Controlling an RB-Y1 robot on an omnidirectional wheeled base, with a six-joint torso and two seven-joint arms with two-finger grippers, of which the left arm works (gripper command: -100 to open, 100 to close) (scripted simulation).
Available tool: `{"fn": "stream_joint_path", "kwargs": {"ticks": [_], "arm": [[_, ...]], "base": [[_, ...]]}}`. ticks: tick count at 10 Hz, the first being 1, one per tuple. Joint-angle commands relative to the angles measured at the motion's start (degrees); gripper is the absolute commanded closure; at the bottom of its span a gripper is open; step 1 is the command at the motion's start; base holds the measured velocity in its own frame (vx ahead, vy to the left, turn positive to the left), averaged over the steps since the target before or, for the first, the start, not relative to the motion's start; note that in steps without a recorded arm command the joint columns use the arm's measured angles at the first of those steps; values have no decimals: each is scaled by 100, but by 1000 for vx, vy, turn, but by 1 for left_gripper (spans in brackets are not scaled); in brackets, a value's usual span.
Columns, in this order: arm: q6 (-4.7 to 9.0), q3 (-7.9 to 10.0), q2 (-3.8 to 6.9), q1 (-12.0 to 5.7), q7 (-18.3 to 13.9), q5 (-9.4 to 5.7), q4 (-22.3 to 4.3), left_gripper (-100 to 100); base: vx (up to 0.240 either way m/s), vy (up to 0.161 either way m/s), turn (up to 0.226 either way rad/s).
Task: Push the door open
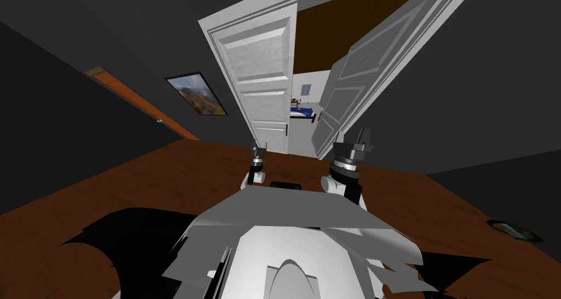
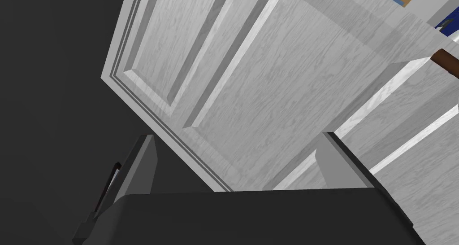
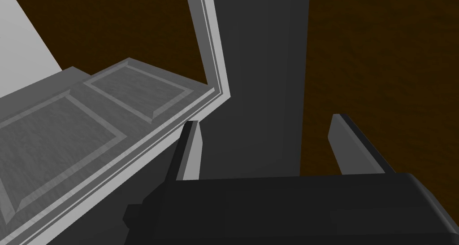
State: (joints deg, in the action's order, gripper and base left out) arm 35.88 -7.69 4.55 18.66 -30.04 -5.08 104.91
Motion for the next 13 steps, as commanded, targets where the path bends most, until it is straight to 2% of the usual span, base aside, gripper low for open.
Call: {"fn": "stream_joint_path", "kwargs": {"ticks": [1, 13], "arm": [[53, -68, 7, -53, -169, -41, -227, -100], [275, -490, 38, -515, -1416, -393, -1775, -100]], "base": [[104, -18, 8], [97, -21, 10]]}}
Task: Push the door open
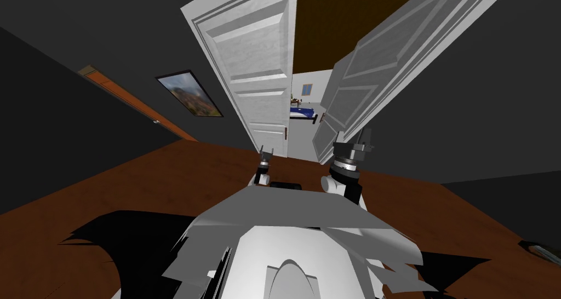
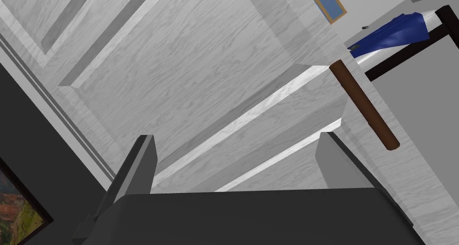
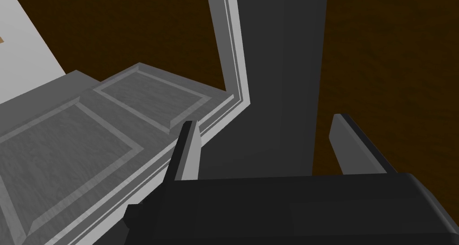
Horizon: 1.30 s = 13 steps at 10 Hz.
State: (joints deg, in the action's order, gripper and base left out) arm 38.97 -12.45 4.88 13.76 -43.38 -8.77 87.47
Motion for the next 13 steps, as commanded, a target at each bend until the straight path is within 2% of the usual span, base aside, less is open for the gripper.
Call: {"fn": "stream_joint_path", "kwargs": {"ticks": [1, 13], "arm": [[-14, -49, 3, -64, -187, -54, -161, -100], [198, -451, -110, -505, -1377, -390, -1638, -100]], "base": [[105, -14, 11], [99, -21, 9]]}}
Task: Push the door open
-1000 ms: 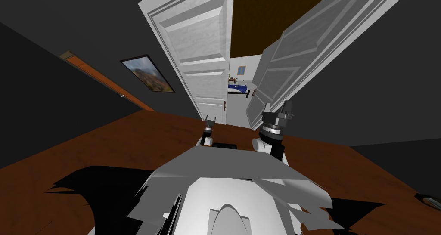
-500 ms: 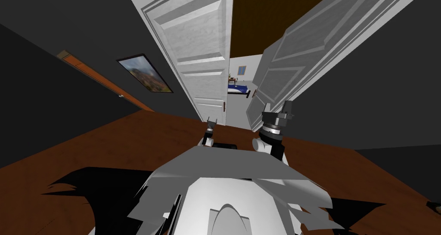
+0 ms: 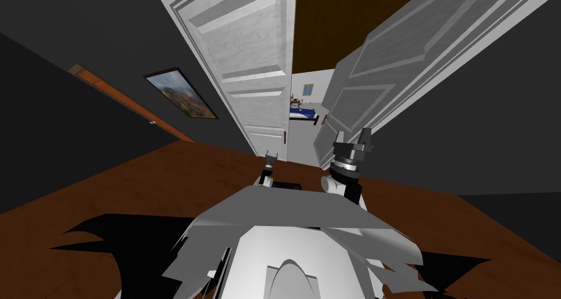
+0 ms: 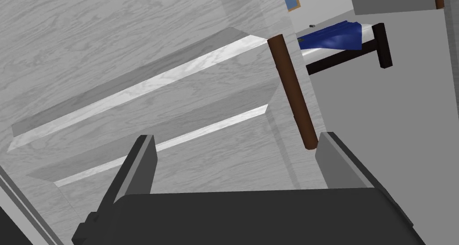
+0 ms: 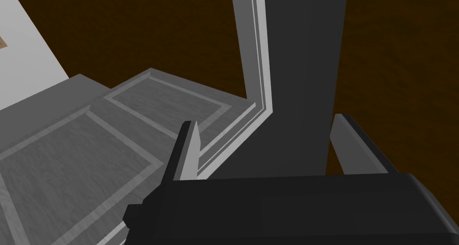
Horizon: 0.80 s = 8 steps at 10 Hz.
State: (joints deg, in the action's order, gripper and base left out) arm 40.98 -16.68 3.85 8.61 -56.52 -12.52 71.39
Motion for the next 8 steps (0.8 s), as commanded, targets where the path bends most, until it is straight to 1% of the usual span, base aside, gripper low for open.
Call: {"fn": "stream_joint_path", "kwargs": {"ticks": [1, 4, 8], "arm": [[14, -60, -19, -26, -159, -42, -148, -100], [60, -147, -70, -123, -418, -115, -469, -100], [119, -260, -140, -246, -751, -209, -883, -100]], "base": [[96, -12, 8], [104, -8, 8], [94, -28, 8]]}}
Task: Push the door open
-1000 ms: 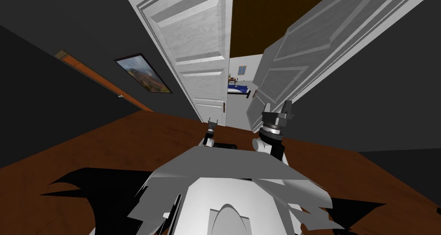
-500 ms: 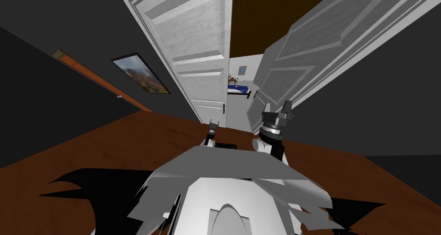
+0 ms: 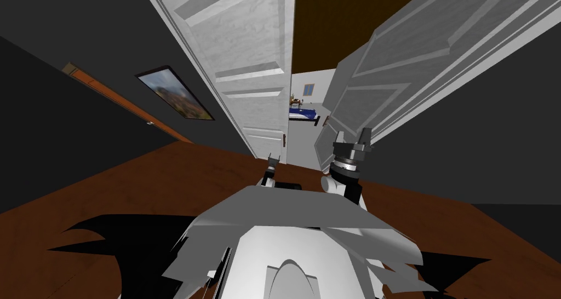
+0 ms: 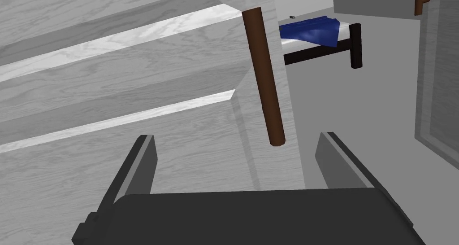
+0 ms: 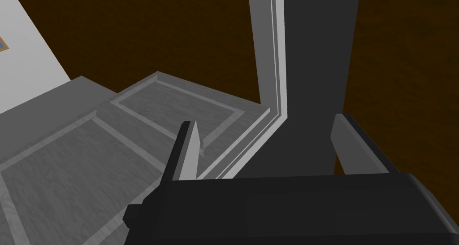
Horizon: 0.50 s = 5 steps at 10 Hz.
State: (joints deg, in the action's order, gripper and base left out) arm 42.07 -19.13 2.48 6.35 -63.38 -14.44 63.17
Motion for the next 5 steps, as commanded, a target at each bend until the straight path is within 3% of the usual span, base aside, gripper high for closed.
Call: {"fn": "stream_joint_path", "kwargs": {"ticks": [1, 5], "arm": [[37, -65, -43, -75, -213, -58, -245, -100], [98, -180, -142, -202, -555, -155, -669, -100]], "base": [[147, -45, 11], [113, -15, 8]]}}
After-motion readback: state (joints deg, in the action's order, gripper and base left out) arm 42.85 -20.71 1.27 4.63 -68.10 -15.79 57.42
